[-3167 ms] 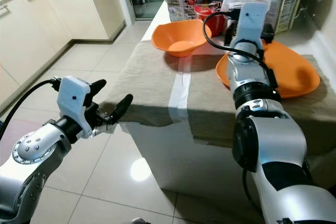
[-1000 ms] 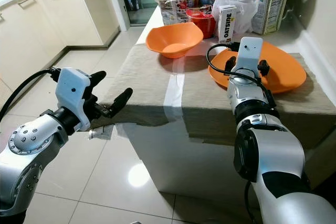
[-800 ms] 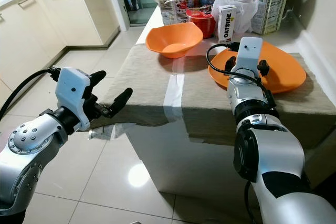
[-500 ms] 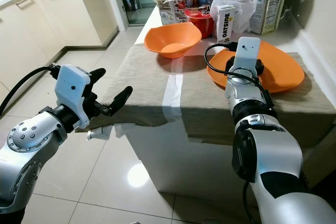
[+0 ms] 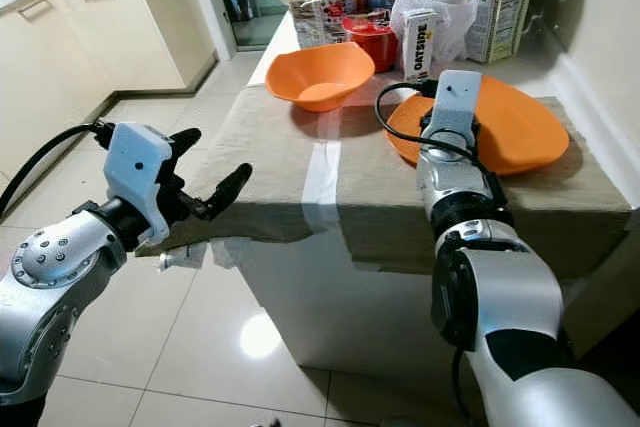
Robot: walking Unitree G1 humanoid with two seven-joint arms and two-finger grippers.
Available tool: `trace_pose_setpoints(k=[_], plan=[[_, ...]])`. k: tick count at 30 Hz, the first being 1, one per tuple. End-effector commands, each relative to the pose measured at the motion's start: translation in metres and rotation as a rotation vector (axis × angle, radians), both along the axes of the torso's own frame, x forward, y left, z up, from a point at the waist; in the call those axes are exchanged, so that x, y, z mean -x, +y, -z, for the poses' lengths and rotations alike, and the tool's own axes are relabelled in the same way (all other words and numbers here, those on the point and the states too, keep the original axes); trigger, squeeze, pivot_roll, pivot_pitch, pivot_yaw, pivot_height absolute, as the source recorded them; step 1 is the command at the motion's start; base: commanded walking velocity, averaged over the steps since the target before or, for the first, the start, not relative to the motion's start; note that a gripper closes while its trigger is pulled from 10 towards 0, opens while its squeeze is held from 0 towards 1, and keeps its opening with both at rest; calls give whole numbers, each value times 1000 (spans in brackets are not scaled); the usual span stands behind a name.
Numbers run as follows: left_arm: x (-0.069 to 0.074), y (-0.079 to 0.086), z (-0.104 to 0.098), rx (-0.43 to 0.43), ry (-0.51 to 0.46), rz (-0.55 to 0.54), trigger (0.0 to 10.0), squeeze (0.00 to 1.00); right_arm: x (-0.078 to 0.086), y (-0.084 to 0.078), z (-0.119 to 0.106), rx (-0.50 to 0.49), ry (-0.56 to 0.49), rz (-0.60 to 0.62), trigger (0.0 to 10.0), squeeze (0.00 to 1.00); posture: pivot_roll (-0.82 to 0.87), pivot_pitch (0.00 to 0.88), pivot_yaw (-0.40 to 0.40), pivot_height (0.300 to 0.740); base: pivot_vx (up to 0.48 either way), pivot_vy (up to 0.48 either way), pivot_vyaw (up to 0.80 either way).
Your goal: Setting the table
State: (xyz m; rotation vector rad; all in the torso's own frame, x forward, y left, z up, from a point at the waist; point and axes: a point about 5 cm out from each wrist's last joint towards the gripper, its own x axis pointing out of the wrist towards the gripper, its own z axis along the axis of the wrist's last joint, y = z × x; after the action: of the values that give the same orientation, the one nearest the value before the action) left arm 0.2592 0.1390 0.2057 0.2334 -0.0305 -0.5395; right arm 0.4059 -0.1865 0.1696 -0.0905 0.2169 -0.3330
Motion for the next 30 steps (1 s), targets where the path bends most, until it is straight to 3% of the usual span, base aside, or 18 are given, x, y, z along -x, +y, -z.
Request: trace_pose_setpoints(k=[1,8,17,26,30], plan=[[-3,4,0,-23,3,-11,10000,0,10,15,34,-27,126,-45,0,0,-69,0,182,735,0,0,0],[-4,5,0,-21,4,-13,10000,0,11,30,37,-20,122,-86,0,0,-67,0,180,735,0,0,0],[-5,5,-2,-20,-5,-17,10000,0,8,30,27,45,58,-86,0,0,-68,0,180,735,0,0,0],[-7,5,-3,-7,-14,-25,10000,0,-2,33,-18,132,-206,-72,0,0,-68,0,180,735,0,0,0],[-7,4,-4,-1,-16,-24,10000,0,-4,36,-29,158,-257,-77,0,0,-72,0,175,735,0,0,0]])
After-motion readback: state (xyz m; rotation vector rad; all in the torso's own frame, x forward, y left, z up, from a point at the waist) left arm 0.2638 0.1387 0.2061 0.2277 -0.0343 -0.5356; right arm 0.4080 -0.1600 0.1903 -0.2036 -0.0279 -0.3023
